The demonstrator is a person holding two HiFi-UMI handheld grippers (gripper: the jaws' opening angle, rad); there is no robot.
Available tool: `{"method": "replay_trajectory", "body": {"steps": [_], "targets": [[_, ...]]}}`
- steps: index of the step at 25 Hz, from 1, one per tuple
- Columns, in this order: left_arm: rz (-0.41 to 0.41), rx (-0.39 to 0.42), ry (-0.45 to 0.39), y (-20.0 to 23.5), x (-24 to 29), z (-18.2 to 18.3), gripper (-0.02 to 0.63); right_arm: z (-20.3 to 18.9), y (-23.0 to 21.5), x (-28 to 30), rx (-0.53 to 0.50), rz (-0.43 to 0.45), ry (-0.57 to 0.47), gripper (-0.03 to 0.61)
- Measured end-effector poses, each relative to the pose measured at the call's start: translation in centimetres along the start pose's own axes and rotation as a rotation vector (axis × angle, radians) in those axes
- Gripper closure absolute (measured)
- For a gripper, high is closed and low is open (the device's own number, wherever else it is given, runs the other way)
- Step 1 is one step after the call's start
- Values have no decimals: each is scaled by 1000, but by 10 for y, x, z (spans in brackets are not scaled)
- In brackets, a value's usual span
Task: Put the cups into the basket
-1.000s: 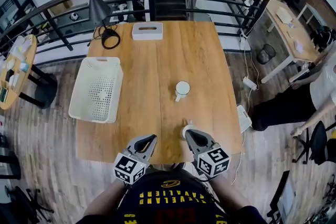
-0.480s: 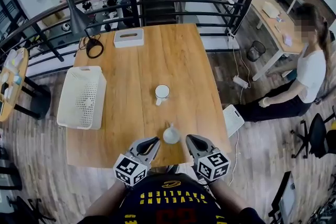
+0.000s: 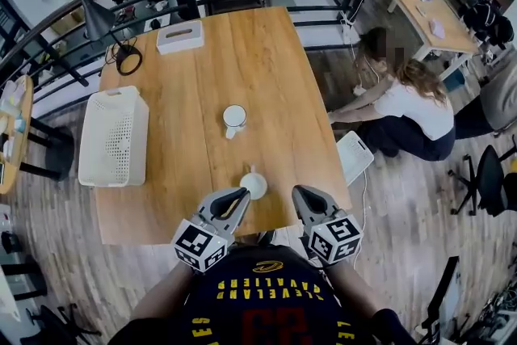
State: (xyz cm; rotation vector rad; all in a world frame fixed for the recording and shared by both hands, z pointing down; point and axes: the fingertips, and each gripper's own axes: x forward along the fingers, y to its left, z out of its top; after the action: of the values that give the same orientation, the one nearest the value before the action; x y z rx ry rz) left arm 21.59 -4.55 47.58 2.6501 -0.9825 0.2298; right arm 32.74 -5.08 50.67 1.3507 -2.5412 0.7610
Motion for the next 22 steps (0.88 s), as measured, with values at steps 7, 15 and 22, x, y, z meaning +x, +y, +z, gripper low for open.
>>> {"method": "replay_trajectory", "body": {"steps": [7, 15, 22], "targets": [[-38, 17, 12, -12, 14, 1, 601, -11, -13, -10, 41, -47, -1, 566], [-38, 19, 15, -13, 16, -2, 603, -16, -15, -13, 52, -55, 4, 566], [-36, 35, 26, -16, 12, -4, 603, -20, -7, -10, 48, -44, 17, 566]]}}
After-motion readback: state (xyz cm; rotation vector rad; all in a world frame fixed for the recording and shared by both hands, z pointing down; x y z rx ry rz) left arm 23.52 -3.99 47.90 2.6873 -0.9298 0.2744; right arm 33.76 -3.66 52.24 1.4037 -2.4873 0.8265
